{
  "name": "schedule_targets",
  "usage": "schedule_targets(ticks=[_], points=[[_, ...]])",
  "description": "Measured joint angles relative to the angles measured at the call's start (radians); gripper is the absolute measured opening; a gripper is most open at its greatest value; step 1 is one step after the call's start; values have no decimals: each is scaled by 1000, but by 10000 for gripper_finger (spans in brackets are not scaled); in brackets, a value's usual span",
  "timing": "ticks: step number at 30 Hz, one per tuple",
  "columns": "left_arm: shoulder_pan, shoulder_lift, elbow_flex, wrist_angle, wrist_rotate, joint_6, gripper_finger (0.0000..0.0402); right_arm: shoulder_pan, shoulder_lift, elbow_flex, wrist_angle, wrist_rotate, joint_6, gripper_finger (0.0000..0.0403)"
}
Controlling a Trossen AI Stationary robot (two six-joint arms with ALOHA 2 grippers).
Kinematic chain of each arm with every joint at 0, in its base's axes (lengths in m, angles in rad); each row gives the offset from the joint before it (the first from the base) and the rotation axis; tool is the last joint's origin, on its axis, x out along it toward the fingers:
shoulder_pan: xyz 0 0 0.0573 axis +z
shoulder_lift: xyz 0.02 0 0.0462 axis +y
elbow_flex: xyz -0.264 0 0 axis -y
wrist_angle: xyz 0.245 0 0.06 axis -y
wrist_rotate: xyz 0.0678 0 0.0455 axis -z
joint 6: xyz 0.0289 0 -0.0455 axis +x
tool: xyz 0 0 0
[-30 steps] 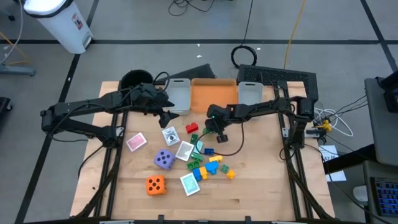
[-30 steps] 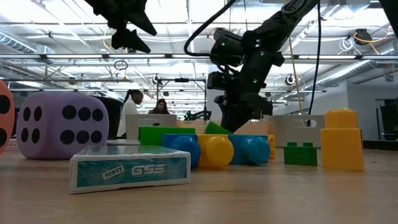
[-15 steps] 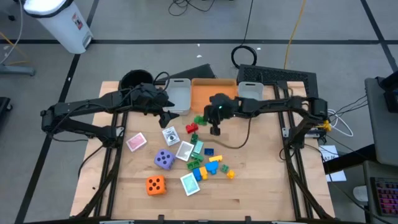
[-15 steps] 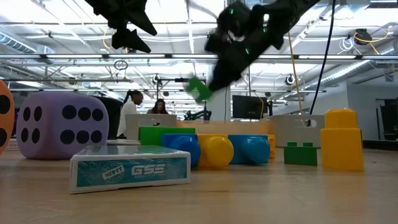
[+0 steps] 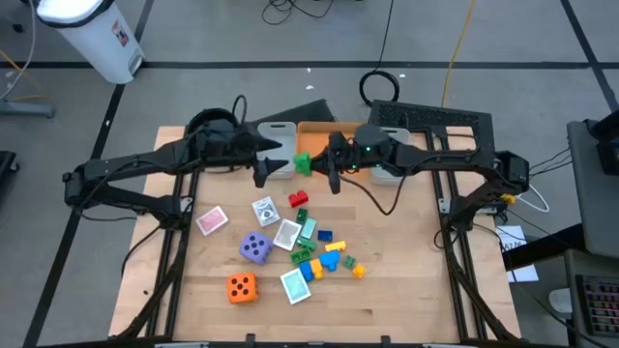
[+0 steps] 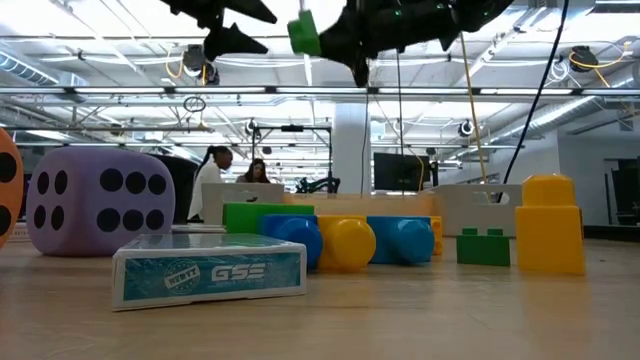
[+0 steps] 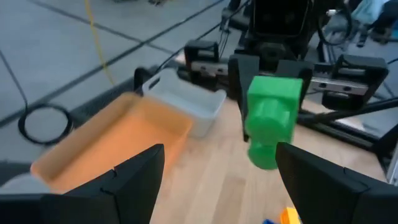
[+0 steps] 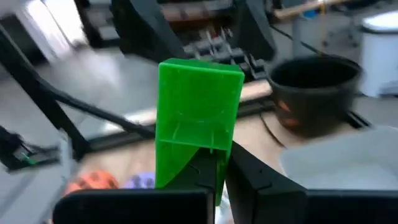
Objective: Pick & Place Toys
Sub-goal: Put the top green game piece into the orange bin
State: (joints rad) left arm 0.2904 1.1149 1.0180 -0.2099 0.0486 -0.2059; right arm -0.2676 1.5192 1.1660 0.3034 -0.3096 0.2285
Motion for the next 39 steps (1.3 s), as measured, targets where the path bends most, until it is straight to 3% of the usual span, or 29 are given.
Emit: schedule_targets(ticks=[10, 18, 32, 39], points=[[2, 0, 0, 199, 147, -39, 310, 1, 0, 0, 96, -20, 52, 6], [2, 37, 0, 248, 195, -90, 310, 3, -1, 0, 207, -63, 84, 6], [3, 174, 0, 459, 325, -212, 310, 3, 0, 0, 219, -63, 75, 6], [3, 190, 0, 511, 334, -219, 310, 3, 0, 0, 216, -63, 73, 6]])
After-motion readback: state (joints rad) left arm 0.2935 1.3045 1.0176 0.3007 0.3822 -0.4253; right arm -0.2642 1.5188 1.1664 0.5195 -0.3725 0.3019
